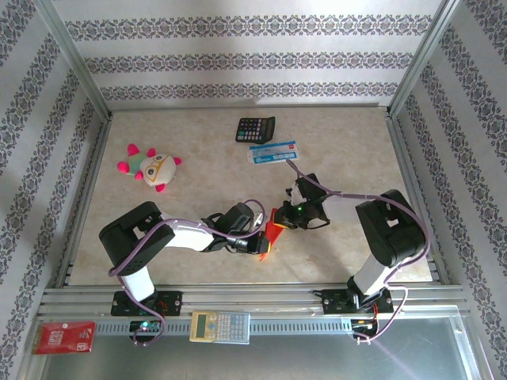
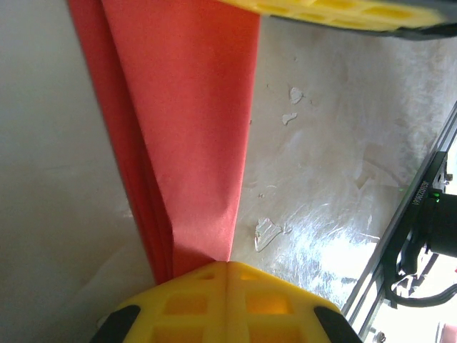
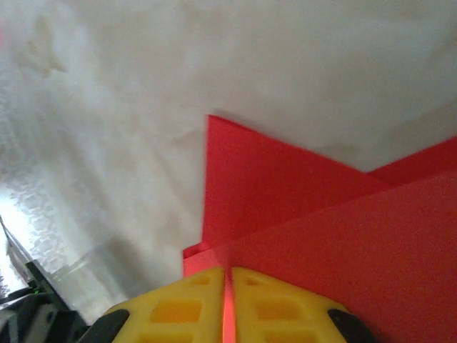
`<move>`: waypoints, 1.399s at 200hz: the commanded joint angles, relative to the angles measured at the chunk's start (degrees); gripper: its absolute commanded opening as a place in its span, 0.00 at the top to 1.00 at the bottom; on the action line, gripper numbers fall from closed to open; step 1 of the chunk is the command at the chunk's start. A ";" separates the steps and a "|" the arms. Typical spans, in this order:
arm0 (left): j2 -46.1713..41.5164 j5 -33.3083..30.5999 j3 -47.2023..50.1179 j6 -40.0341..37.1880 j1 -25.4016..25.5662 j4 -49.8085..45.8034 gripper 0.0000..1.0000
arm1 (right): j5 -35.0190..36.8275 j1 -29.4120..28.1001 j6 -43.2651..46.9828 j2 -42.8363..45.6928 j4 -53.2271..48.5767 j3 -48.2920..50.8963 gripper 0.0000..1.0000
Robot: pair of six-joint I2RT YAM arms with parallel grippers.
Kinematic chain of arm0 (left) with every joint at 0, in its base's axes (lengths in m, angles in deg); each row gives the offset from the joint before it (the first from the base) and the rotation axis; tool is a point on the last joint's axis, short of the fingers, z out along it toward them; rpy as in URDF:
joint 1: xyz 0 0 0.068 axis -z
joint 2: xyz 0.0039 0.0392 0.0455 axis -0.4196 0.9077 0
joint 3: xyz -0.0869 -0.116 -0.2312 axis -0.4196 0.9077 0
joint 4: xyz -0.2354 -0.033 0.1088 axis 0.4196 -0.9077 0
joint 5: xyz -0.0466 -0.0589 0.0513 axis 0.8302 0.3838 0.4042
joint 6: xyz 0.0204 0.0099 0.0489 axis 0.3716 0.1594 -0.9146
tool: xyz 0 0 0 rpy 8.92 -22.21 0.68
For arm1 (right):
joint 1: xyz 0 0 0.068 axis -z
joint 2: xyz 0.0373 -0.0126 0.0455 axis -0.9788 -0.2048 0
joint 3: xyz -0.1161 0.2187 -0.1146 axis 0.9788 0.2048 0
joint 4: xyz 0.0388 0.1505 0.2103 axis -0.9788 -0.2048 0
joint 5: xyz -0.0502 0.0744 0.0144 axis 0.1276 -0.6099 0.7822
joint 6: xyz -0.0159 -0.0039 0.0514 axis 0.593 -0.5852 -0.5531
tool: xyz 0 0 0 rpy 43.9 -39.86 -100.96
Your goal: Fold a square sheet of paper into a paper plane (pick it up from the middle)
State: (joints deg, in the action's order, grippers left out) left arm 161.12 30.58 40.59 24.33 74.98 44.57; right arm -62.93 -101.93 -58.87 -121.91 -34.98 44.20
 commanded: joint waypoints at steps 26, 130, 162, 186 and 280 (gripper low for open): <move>0.79 -1.62 2.15 0.89 -0.38 -8.78 1.00 | 3.83 1.20 0.04 -3.59 -0.05 1.93 0.90; -2.34 1.16 5.25 2.43 1.66 -8.44 0.97 | 5.79 1.59 0.33 -6.03 -2.14 1.95 0.91; -3.41 1.19 7.68 3.51 2.56 -7.44 0.97 | 6.23 1.62 0.71 -6.44 -2.93 1.95 0.91; -4.03 1.35 8.93 3.93 3.59 -7.22 0.97 | 6.50 1.67 0.72 -6.60 -2.96 2.04 0.92; -14.02 3.37 8.10 0.81 4.38 -13.68 0.94 | 6.55 1.69 1.52 -7.35 -3.62 1.43 0.92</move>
State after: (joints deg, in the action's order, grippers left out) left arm 150.34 31.65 49.79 27.43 78.87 39.13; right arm -66.36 -100.79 -58.41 -124.49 -33.15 43.48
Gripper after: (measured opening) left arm 0.064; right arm 0.083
